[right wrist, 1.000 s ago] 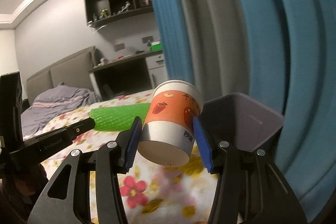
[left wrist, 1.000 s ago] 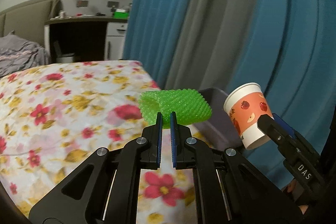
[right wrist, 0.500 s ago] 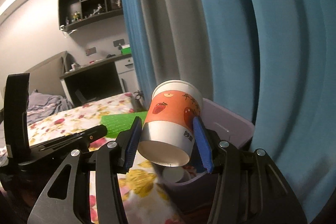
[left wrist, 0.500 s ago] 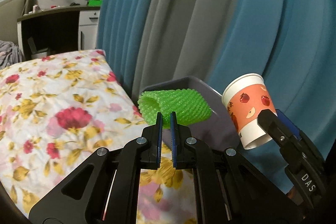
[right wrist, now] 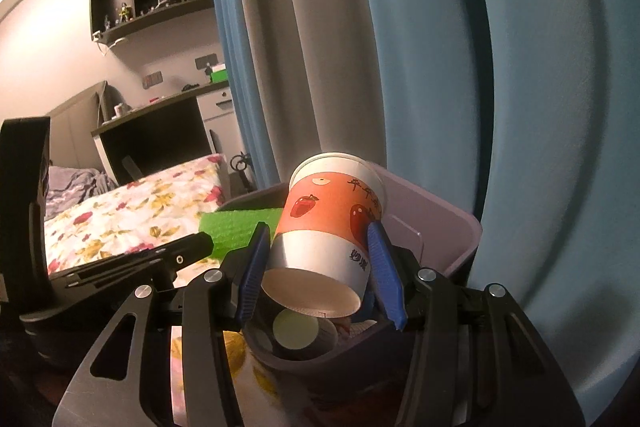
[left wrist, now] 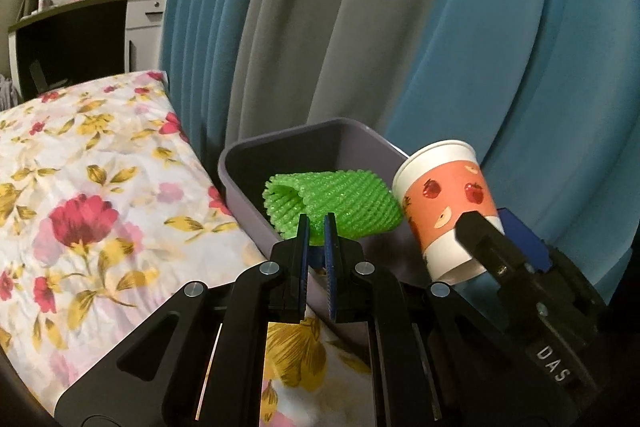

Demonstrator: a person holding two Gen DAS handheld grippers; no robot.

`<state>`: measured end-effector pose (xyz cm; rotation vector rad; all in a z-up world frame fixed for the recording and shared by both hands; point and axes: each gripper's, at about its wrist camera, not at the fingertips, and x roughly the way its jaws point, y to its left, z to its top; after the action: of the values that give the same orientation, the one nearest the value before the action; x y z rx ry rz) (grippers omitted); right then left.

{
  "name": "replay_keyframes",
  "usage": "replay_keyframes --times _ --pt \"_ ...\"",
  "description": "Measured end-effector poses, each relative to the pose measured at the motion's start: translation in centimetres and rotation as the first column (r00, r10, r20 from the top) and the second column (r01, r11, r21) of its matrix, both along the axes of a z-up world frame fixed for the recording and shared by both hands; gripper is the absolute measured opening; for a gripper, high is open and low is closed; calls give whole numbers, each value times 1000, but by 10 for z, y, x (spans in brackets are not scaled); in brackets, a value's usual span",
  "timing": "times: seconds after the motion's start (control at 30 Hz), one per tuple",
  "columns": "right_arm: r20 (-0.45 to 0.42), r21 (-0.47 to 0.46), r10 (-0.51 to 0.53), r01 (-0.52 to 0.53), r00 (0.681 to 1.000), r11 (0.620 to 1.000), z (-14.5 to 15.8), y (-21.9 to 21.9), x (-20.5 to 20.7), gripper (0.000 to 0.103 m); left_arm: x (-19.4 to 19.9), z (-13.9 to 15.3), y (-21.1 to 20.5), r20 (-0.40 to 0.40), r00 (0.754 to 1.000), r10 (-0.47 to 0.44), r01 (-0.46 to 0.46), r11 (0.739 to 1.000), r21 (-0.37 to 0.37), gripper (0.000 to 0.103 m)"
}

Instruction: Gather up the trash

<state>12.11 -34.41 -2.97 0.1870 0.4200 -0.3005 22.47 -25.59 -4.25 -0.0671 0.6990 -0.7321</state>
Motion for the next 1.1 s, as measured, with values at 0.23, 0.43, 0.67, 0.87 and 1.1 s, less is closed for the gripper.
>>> replay_keyframes --times 0.23,0.43,0.67,0.87,1.1 --pt "-35 3 -5 5 999 1000 -11 -6 9 50 10 -9 -6 -45 998 -32 31 999 -23 7" --pt "-63 14 0 1 998 1000 -17 -10 17 51 16 -13 -5 -80 995 -57 53 997 -54 10" --pt "-77 24 5 -3 997 1000 -21 -13 12 61 22 -11 19 -104 994 -9 -1 995 -96 60" --pt "-54 -24 1 -2 999 1000 -10 -2 -1 83 8 -1 53 -20 993 114 -114 993 -20 85" --pt "-38 -63 32 -35 999 997 0 26 -16 97 -27 8 107 105 942 320 -328 942 68 97"
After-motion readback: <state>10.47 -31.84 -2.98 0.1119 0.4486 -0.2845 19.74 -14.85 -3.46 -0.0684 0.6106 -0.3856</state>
